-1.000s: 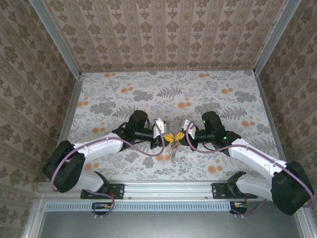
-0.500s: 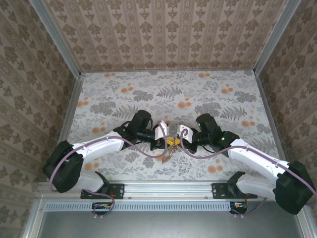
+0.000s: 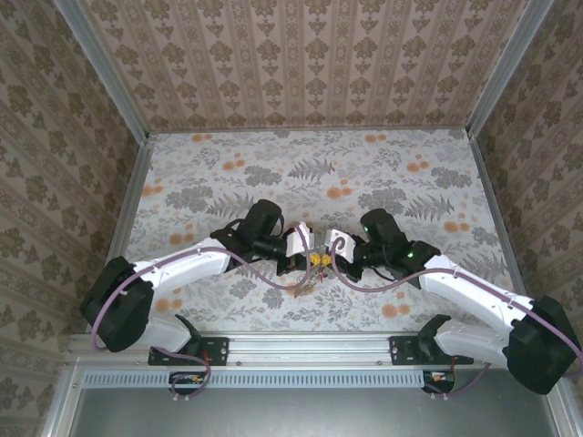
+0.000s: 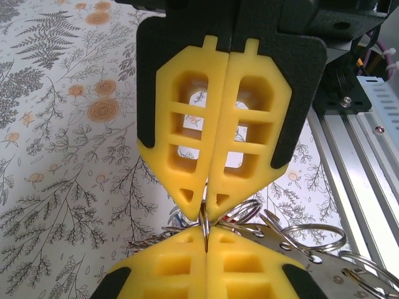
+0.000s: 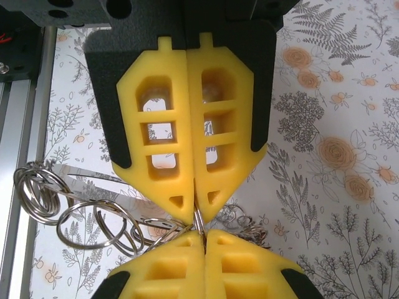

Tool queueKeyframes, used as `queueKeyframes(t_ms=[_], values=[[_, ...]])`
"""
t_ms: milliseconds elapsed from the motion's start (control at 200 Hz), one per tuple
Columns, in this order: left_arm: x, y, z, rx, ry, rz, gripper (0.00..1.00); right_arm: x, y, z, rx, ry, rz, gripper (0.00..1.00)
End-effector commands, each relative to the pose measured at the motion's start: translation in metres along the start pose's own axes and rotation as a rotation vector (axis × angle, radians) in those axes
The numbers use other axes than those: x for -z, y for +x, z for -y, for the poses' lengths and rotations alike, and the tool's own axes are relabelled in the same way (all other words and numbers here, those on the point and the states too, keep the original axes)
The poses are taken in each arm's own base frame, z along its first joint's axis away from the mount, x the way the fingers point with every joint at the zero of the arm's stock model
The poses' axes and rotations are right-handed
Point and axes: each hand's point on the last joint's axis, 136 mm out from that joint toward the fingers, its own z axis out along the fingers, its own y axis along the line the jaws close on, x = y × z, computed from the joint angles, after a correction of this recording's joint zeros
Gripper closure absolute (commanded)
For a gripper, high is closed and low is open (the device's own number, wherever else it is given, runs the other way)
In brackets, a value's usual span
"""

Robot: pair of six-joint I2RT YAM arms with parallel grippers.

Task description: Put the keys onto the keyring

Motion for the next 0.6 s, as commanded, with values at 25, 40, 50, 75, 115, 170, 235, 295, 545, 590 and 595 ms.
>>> queueKeyframes(t_ms=[25,40,50,75,115,170,235,295,545,590,595], values=[[0.005,-0.023,-0.002,-0.048,-0.016,0.085,1.0,0.003,-0.006,-0.003,0.025,0.018,0.076,0.91],[0.005,-0.024,-0.003,-0.048,-0.017,0.096,1.0,0.003,-0.007,-0.002,0.022,0.021,0.084,0.9],[0.006,-0.025,-0.003,-0.048,-0.018,0.104,1.0,0.003,-0.006,-0.003,0.019,0.021,0.088,0.89],[0.007,-0.026,-0.002,-0.044,-0.018,0.118,1.0,0.003,-0.005,-0.002,0.008,0.025,0.098,0.89],[0.009,-0.029,-0.002,-0.044,-0.022,0.145,1.0,0.003,-0.003,-0.002,-0.004,0.024,0.113,0.88],[0.012,-0.031,-0.002,-0.042,-0.022,0.176,1.0,0.002,-0.002,-0.002,-0.026,0.018,0.128,0.87],[0.014,-0.035,-0.001,-0.038,-0.014,0.208,1.0,0.002,-0.003,-0.002,-0.044,0.01,0.151,0.86],[0.015,-0.038,0.001,-0.039,0.001,0.228,1.0,0.002,-0.005,-0.001,-0.056,0.01,0.177,0.86],[0.017,-0.045,0.005,-0.036,0.022,0.281,1.0,0.0,-0.009,0.0,-0.095,-0.022,0.23,0.84],[0.017,-0.044,0.004,-0.034,0.021,0.285,1.0,-0.001,-0.01,0.001,-0.099,-0.023,0.236,0.84],[0.017,-0.044,0.005,-0.034,0.023,0.285,1.0,-0.001,-0.01,0.001,-0.099,-0.024,0.238,0.84]])
